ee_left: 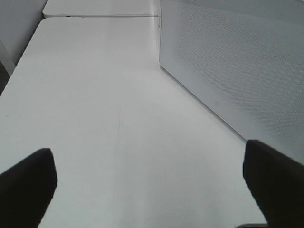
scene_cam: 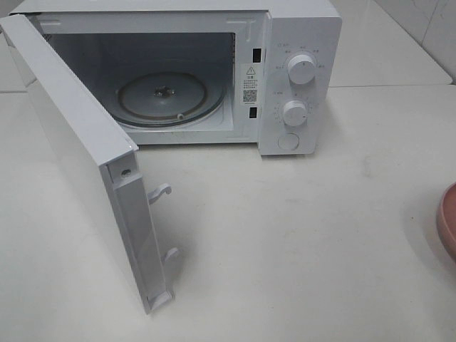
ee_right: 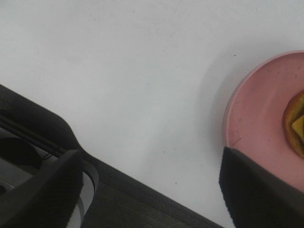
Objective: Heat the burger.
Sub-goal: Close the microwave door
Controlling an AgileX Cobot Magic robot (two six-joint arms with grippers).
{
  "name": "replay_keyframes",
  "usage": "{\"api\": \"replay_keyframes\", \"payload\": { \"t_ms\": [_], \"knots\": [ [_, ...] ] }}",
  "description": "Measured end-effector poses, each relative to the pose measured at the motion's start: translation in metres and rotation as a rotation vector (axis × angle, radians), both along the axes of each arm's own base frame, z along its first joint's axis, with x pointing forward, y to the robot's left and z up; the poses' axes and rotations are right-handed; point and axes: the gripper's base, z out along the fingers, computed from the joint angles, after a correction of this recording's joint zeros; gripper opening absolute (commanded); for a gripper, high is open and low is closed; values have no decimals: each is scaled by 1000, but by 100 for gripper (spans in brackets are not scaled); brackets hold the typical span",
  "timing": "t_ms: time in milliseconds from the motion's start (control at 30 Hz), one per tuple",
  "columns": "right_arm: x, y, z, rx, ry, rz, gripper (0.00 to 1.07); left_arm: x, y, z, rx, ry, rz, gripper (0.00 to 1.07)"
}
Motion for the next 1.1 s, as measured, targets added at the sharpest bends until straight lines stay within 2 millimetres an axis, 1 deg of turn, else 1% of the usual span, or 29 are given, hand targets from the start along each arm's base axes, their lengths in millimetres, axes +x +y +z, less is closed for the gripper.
{"api": "replay_keyframes", "payload": {
  "t_ms": [33, 67, 167, 233, 267, 300, 333, 367, 400, 467, 500, 633, 700, 733, 800, 833, 867, 900, 967, 1000, 1067, 1100],
  "knots": [
    [-4, -2, 3, 9, -17, -1, 77, 0, 0, 0, 0, 0, 0, 100],
    [-13, -7, 8, 32, -55, -8, 76, 0, 0, 0, 0, 0, 0, 100],
    [-18, -9, 10, 44, -69, -16, 76, 0, 0, 0, 0, 0, 0, 100],
    [-35, -19, 15, 74, -124, -33, 76, 0, 0, 0, 0, 0, 0, 100],
    [-35, -19, 15, 74, -124, -33, 76, 0, 0, 0, 0, 0, 0, 100],
    [-38, -21, 13, 79, -128, -40, 76, 0, 0, 0, 0, 0, 0, 100],
    [-46, -25, 9, 89, -130, -55, 76, 0, 0, 0, 0, 0, 0, 100],
    [-46, -25, 9, 89, -130, -55, 76, 0, 0, 0, 0, 0, 0, 100],
    [-52, -29, 5, 99, -131, -79, 76, 0, 0, 0, 0, 0, 0, 100],
    [-54, -30, 2, 101, -132, -91, 76, 0, 0, 0, 0, 0, 0, 100],
    [-59, -34, -4, 101, -134, -130, 76, 0, 0, 0, 0, 0, 0, 100],
    [-67, -41, -10, 108, -157, -192, 76, 0, 0, 0, 0, 0, 0, 100],
    [-75, -46, -9, 130, -221, -251, 76, 0, 0, 0, 0, 0, 0, 100],
    [-75, -46, -9, 130, -221, -251, 76, 0, 0, 0, 0, 0, 0, 100],
    [-84, -49, -7, 160, -311, -289, 76, 0, 0, 0, 0, 0, 0, 100],
    [-84, -49, -7, 160, -311, -289, 76, 0, 0, 0, 0, 0, 0, 100],
    [-90, -51, -6, 177, -368, -308, 76, 0, 0, 0, 0, 0, 0, 100],
    [-90, -51, -6, 177, -368, -308, 76, 0, 0, 0, 0, 0, 0, 100],
    [-99, -54, -5, 205, -460, -334, 76, 0, 0, 0, 0, 0, 0, 100],
    [-99, -54, -5, 205, -460, -334, 76, 0, 0, 0, 0, 0, 0, 100],
    [-104, -54, -9, 228, -537, -353, 76, 0, 0, 0, 0, 0, 0, 100],
    [-104, -54, -9, 228, -537, -353, 76, 0, 0, 0, 0, 0, 0, 100]
  ]
}}
